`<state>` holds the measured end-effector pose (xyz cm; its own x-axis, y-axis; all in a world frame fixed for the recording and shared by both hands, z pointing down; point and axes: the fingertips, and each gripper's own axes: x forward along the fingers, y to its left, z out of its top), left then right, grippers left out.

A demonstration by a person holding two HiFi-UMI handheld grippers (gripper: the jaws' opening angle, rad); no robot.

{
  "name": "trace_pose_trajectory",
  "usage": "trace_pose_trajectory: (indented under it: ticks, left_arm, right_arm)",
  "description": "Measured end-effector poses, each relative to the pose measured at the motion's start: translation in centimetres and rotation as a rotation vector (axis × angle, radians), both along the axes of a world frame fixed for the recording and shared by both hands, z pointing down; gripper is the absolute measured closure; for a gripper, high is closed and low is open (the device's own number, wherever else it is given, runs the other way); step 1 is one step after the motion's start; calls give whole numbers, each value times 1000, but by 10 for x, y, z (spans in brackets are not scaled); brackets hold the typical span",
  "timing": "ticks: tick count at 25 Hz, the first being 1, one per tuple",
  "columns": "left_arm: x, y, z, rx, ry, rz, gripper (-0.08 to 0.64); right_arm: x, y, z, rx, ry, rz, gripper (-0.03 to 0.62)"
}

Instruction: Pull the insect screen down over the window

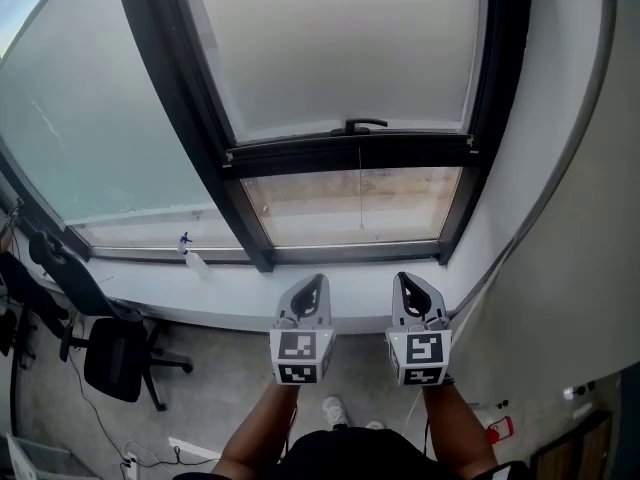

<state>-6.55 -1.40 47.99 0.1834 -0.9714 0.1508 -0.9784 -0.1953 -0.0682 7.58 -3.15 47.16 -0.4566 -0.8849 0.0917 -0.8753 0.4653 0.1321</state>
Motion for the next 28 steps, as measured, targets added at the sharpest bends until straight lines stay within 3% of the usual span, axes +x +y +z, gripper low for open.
trace_pose_trajectory:
  ticks: [10,16,28]
  left_arm:
    - [20,45,17,-18,4,-44,557]
    - [24,51,13,-12,-10,-11,557]
    - [-10,60,4,14,1,-16,557]
  right_arm:
    - [20,34,14,-8,-15,-25,588]
    - [20,45,17,-72,-104,-6,588]
    - [-5,60,4,5,-30,22,588]
